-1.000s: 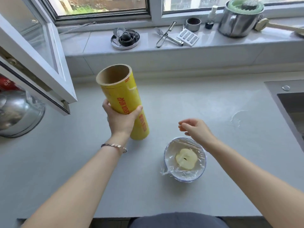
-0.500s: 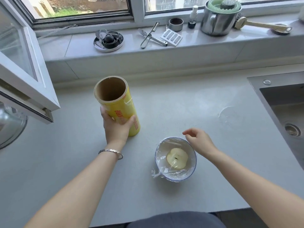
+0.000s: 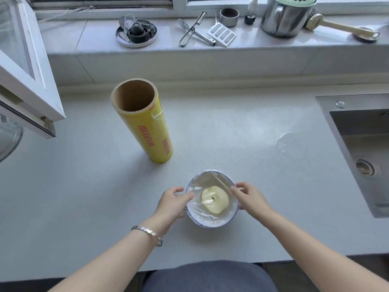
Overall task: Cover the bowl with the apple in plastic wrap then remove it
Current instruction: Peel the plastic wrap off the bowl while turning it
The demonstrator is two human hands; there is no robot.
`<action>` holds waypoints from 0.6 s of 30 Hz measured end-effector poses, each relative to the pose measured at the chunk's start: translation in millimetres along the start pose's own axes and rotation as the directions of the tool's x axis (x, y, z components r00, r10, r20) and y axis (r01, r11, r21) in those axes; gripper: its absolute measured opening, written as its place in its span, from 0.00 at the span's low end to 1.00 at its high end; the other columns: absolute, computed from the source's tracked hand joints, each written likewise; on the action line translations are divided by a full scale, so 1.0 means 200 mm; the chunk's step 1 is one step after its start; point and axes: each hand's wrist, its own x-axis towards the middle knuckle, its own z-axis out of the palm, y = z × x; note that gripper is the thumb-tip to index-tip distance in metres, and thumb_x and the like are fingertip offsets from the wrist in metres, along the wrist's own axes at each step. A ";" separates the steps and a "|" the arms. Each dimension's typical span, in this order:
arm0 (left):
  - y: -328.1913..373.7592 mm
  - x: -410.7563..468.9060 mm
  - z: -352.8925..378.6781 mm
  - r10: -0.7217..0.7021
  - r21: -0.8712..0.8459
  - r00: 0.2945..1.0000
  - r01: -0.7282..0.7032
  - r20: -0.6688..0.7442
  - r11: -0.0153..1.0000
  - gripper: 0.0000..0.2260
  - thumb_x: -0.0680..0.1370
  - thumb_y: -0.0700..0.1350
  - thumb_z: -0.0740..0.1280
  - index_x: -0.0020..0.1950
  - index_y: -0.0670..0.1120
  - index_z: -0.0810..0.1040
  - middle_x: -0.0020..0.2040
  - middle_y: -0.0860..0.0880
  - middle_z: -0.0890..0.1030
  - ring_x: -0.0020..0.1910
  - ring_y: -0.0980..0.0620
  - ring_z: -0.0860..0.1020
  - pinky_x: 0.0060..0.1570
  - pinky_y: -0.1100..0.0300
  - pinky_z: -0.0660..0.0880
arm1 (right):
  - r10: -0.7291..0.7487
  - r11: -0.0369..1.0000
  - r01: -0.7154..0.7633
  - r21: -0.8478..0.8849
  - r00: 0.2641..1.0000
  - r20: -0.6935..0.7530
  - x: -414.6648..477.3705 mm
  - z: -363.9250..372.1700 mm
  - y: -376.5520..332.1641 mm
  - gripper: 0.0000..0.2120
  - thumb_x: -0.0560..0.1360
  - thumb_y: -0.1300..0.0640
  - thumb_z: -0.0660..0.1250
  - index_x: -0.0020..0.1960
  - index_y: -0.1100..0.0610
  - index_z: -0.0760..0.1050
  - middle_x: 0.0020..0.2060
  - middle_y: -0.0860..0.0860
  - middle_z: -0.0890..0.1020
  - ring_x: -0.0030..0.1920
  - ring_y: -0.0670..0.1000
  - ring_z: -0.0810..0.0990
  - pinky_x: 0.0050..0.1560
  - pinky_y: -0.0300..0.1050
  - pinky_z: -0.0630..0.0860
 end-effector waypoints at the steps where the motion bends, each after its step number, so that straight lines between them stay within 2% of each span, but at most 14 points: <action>1: 0.01 0.02 -0.01 0.049 0.026 0.998 -0.048 -0.031 0.999 0.17 0.74 0.42 0.68 0.62 0.43 0.72 0.55 0.43 0.78 0.49 0.47 0.78 0.56 0.50 0.75 | 0.029 0.999 -0.029 0.039 1.000 0.006 -0.03 0.01 0.02 0.10 0.75 0.52 0.63 0.53 0.56 0.72 0.43 0.50 0.78 0.40 0.49 0.78 0.44 0.45 0.77; 3: 0.03 0.05 -0.02 0.150 0.139 0.986 -0.139 -0.074 0.981 0.14 0.73 0.41 0.70 0.58 0.42 0.76 0.56 0.44 0.79 0.54 0.47 0.77 0.60 0.51 0.73 | 0.103 0.990 -0.108 0.094 0.994 0.047 -0.10 0.04 0.07 0.11 0.76 0.52 0.62 0.53 0.58 0.72 0.44 0.53 0.78 0.41 0.50 0.79 0.45 0.45 0.78; 4: 0.04 0.06 -0.04 0.188 0.190 0.979 -0.170 -0.083 0.967 0.12 0.73 0.41 0.70 0.56 0.42 0.78 0.54 0.45 0.80 0.53 0.48 0.78 0.59 0.55 0.73 | 0.136 0.984 -0.145 0.100 0.987 0.088 -0.13 0.05 0.09 0.12 0.76 0.52 0.62 0.53 0.59 0.72 0.45 0.53 0.79 0.43 0.50 0.80 0.46 0.45 0.78; 6: 0.08 0.08 -0.05 0.242 0.243 0.965 -0.212 -0.102 0.947 0.07 0.74 0.40 0.69 0.51 0.42 0.80 0.47 0.46 0.81 0.47 0.50 0.78 0.52 0.60 0.72 | 0.179 0.978 -0.194 0.072 0.968 0.175 -0.19 0.07 0.10 0.11 0.75 0.52 0.63 0.53 0.58 0.71 0.44 0.52 0.80 0.44 0.49 0.82 0.49 0.46 0.77; 8: 0.11 0.12 -0.07 0.279 0.268 0.952 -0.238 -0.124 0.934 0.02 0.73 0.38 0.69 0.44 0.44 0.80 0.40 0.47 0.80 0.41 0.49 0.78 0.44 0.62 0.73 | 0.180 0.984 -0.178 -0.026 0.967 0.181 -0.21 0.07 0.09 0.11 0.74 0.51 0.63 0.52 0.56 0.71 0.43 0.51 0.81 0.45 0.50 0.81 0.48 0.46 0.76; 9: 0.13 0.13 -0.08 0.285 0.275 0.951 -0.245 -0.118 0.930 0.03 0.73 0.37 0.69 0.43 0.44 0.78 0.38 0.47 0.80 0.38 0.49 0.77 0.42 0.62 0.74 | 0.146 0.984 -0.130 -0.123 0.981 0.131 -0.19 0.06 0.08 0.11 0.74 0.50 0.63 0.52 0.55 0.71 0.44 0.50 0.81 0.46 0.50 0.81 0.47 0.45 0.75; 11: 0.15 0.16 -0.10 0.281 0.269 0.957 -0.252 -0.073 0.930 0.06 0.73 0.36 0.67 0.41 0.46 0.77 0.37 0.47 0.79 0.36 0.50 0.76 0.43 0.58 0.76 | 0.001 0.955 0.002 -0.298 1.000 0.008 -0.14 0.05 0.03 0.13 0.74 0.49 0.63 0.56 0.53 0.71 0.50 0.49 0.79 0.53 0.49 0.78 0.50 0.42 0.72; 13: 0.16 0.17 -0.11 0.304 0.253 0.952 -0.287 -0.032 0.924 0.07 0.74 0.36 0.65 0.43 0.48 0.76 0.35 0.49 0.77 0.36 0.51 0.76 0.46 0.55 0.76 | -0.193 0.913 0.170 -0.372 0.981 -0.027 -0.06 0.05 -0.04 0.15 0.74 0.51 0.63 0.60 0.54 0.72 0.56 0.50 0.77 0.59 0.49 0.74 0.56 0.39 0.68; 16: 0.18 0.17 -0.12 0.343 0.174 0.939 -0.341 0.021 0.924 0.08 0.76 0.34 0.62 0.47 0.47 0.75 0.35 0.49 0.73 0.31 0.56 0.77 0.43 0.61 0.76 | -0.389 0.794 0.405 -0.453 0.912 0.132 0.06 0.08 -0.17 0.18 0.74 0.51 0.64 0.63 0.52 0.72 0.61 0.51 0.73 0.65 0.50 0.68 0.63 0.38 0.61; 18: 0.18 0.16 -0.11 0.344 0.103 0.938 -0.347 0.050 0.932 0.10 0.77 0.33 0.60 0.47 0.47 0.74 0.35 0.48 0.72 0.27 0.60 0.79 0.42 0.61 0.78 | -0.387 0.730 0.482 -0.484 0.876 0.288 0.13 0.10 -0.25 0.19 0.75 0.50 0.64 0.65 0.50 0.71 0.64 0.52 0.71 0.67 0.51 0.65 0.66 0.40 0.58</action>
